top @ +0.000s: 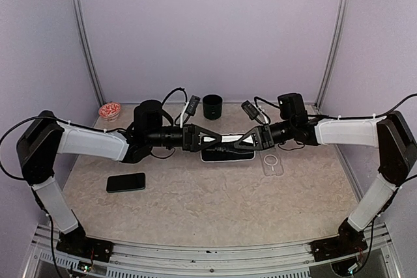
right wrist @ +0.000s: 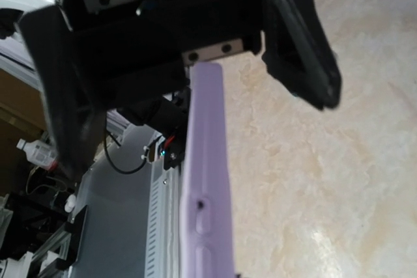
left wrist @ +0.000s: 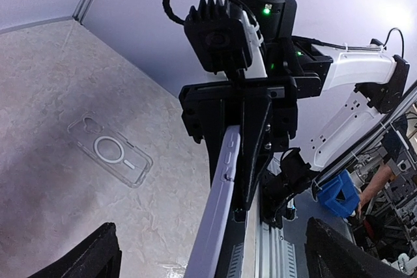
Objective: Put the phone into the phone case
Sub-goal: Pass from the right arm to the left
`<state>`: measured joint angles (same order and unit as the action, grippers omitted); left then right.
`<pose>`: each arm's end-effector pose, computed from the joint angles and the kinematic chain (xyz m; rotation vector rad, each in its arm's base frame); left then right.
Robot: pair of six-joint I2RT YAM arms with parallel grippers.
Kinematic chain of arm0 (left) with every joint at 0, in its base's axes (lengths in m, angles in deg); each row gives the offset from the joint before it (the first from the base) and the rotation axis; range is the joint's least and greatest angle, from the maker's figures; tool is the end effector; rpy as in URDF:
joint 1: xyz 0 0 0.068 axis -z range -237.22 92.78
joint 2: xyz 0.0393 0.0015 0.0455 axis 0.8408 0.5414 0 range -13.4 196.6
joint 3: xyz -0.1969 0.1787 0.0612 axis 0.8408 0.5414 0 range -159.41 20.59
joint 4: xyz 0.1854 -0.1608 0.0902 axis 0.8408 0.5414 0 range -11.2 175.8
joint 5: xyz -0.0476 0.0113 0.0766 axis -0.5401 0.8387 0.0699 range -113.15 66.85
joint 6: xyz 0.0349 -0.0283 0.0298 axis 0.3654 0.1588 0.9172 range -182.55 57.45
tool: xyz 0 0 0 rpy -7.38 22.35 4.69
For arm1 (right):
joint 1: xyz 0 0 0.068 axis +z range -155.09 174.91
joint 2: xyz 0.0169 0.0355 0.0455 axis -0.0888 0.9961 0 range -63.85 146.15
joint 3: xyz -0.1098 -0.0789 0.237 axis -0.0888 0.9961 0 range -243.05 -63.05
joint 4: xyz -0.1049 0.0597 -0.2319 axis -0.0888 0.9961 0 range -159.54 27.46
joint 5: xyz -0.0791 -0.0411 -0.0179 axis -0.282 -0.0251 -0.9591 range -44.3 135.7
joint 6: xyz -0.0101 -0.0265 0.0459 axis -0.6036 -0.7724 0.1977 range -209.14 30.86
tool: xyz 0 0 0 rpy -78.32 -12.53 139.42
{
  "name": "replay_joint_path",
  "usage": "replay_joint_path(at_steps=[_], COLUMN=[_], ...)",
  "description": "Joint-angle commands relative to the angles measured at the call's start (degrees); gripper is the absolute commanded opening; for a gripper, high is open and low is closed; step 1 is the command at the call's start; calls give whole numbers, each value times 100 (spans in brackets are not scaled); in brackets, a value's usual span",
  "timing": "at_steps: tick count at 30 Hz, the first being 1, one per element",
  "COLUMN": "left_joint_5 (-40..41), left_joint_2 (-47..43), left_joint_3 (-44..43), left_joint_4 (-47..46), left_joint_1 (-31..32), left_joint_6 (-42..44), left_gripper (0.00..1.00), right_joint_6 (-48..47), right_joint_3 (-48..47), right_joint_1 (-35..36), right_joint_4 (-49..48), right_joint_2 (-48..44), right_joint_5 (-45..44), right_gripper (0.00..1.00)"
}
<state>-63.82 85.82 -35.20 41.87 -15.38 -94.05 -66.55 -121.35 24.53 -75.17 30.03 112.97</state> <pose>0.2690 -0.2720 0.2379 0.7617 1.7541 -1.5073 0.2863 0.2005 0.2393 -0.9152 2.0038 1.7512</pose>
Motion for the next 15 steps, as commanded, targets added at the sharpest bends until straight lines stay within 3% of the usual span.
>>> replay_joint_path(at_steps=[1,8,10,15], left_joint_5=[-44,-86,-82,-104], left_joint_2=[208,211,212,227], left_joint_3=[-133,-81,-89,-129], left_joint_4=[111,85,73,33], left_joint_1=[54,131,131,122], left_joint_6=[94,85,77,41], left_gripper=[92,88,79,44], right_joint_6=[260,511,520,423], right_joint_3=[-173,-203,-229,-249], right_joint_1=[69,75,78,78], right_joint_4=[-575,-856,-852,-702], right_joint_2=[-96,-90,-77,-65], right_joint_5=[126,129,127,119], right_gripper=[2,2,2,2])
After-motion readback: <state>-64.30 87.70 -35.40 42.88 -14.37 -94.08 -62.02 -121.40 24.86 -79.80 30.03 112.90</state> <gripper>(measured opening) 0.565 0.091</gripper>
